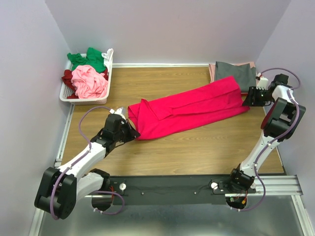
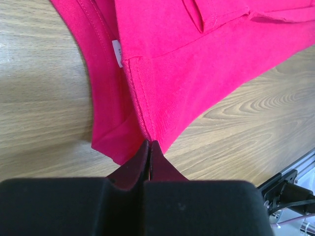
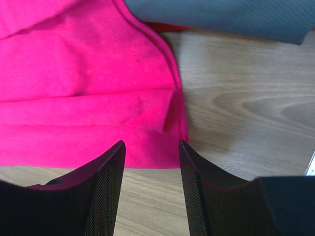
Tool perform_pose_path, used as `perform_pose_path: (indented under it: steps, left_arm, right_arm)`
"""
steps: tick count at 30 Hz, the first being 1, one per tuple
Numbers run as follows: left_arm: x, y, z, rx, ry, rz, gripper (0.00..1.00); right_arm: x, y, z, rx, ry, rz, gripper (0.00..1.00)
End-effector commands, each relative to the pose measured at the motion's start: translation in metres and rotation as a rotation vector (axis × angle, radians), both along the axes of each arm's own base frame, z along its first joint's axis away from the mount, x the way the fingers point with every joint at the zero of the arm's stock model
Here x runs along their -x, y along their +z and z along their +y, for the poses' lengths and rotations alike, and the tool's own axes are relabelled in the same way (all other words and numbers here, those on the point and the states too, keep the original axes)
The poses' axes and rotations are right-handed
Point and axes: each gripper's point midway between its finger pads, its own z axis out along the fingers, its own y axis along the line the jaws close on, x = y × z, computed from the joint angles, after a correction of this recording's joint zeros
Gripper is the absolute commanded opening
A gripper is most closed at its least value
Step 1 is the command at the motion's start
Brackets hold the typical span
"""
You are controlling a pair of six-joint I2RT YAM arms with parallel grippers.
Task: Fold and stack the t-shirts
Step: Fold the tshirt
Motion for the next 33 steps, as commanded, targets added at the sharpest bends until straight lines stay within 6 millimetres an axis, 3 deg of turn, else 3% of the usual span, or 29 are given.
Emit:
perform_pose_path:
  steps: [1,13,27,33]
  left_arm:
    - [0.003,-0.003,-0.006,0.015,-0.034,0.0,0.0]
    - [0.004,0.0,-0.004,0.02,-0.023,-0.007,0.0]
    - [0.008,0.0,0.0,0.029,0.014,0.003,0.0]
    - [0.01,0.008,0.008,0.04,0.081,-0.011,0.0]
  right_arm:
    - [0.004,-0.012,-0.013,0.046,-0.022,0.044,0.54]
    - [0.011,-0.022,-0.013,0.055,-0.019,0.074,0.46]
    - [0.014,-0.016,-0.017,0.079,-0.029,0.069,0.06]
    - [0.02,-0.007,-0.028,0.097,-0.058,0.057,0.0]
